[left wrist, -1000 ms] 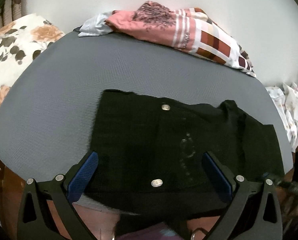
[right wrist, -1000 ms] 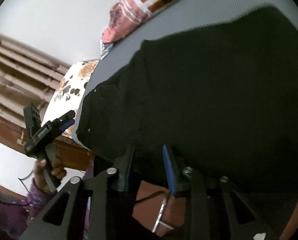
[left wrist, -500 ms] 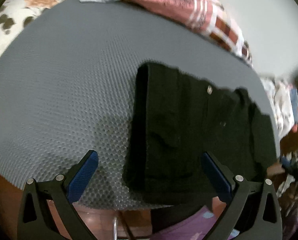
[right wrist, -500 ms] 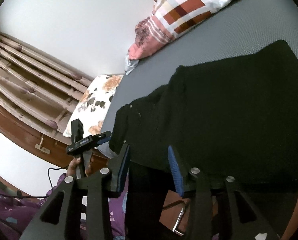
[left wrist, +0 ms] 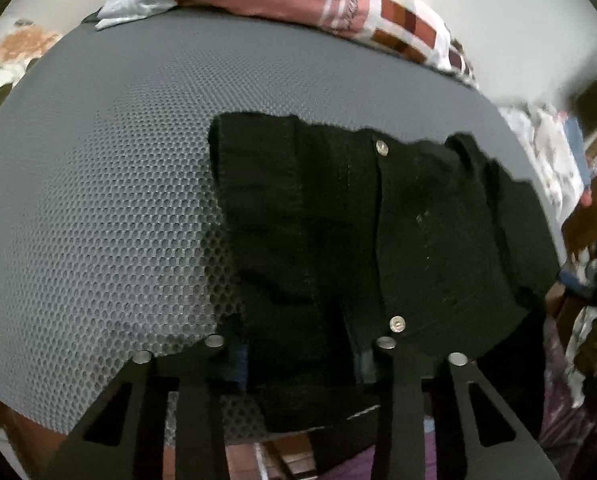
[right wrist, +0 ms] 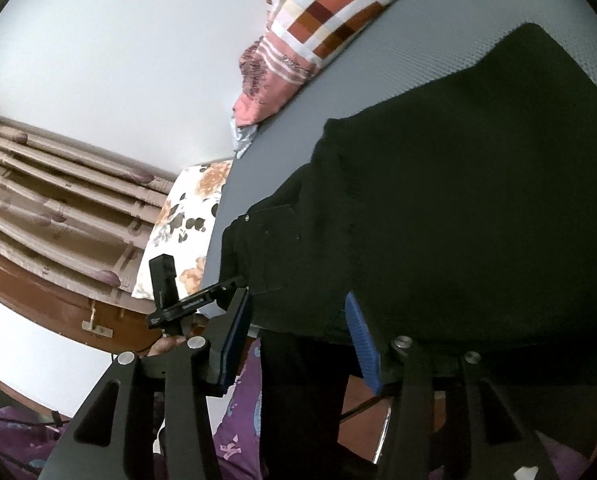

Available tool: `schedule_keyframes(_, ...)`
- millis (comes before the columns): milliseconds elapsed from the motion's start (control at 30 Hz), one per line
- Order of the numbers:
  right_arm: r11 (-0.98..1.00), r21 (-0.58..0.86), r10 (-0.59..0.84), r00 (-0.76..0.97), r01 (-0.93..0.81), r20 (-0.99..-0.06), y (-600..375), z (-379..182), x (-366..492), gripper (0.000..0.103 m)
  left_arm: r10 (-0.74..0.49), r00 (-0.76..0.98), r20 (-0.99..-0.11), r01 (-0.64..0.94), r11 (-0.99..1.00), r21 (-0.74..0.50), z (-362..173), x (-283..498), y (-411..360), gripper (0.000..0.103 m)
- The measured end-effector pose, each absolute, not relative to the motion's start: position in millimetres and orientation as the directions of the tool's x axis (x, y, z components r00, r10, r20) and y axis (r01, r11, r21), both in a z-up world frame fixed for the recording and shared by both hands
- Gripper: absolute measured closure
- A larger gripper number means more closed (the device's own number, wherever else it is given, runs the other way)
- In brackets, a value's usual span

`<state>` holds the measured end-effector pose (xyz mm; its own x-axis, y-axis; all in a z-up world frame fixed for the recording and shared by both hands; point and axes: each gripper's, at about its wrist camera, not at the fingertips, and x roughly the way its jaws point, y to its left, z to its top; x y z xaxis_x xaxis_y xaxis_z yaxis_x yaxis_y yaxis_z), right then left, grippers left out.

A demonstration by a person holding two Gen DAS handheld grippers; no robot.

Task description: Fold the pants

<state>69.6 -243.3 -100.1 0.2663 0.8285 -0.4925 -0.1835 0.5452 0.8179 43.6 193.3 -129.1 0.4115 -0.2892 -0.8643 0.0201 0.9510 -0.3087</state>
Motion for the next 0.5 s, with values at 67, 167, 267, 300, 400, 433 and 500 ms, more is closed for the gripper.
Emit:
schedule_keyframes(67, 0.551, 0.815, 0.824, 0.272, -0.179, -0.497, -245, -101, 70, 0.056, -0.290, 0.438, -0.851, -0.018, 0.943, -0.331, -120, 39, 197, 0.079)
schedule_keyframes(167, 0.532, 0.831, 0.833, 0.277, -0.163, -0.479, -249, -104, 72, 0.056, -0.312, 0.474, -0.823, -0.036, 0.928, -0.372, -101, 37, 194, 0.081)
schedule_keyframes(267, 0.488, 0.861, 0.856, 0.273, -0.142, -0.440, -251, -107, 79, 0.055, -0.365, 0.500, -0.785, -0.016, 0.903, -0.430, -77, 38, 186, 0.082)
schedule_keyframes(300, 0.469, 0.873, 0.865, 0.270, -0.133, -0.424, -252, -108, 81, 0.055, -0.390, 0.511, -0.766, -0.006, 0.890, -0.457, -65, 37, 180, 0.082)
schedule_keyframes(400, 0.411, 0.904, 0.891, 0.260, -0.115, -0.372, -248, -110, 91, 0.054, -0.435, 0.533, -0.726, 0.041, 0.870, -0.492, -39, 39, 151, 0.083)
schedule_keyframes(433, 0.396, 0.911, 0.898, 0.257, -0.112, -0.358, -247, -111, 94, 0.054, -0.448, 0.538, -0.714, 0.065, 0.867, -0.495, -30, 42, 137, 0.083)
schedule_keyframes(500, 0.346, 0.933, 0.916, 0.249, -0.097, -0.314, -244, -111, 101, 0.053, -0.498, 0.540, -0.678, 0.128, 0.845, -0.519, -12, 45, 107, 0.084)
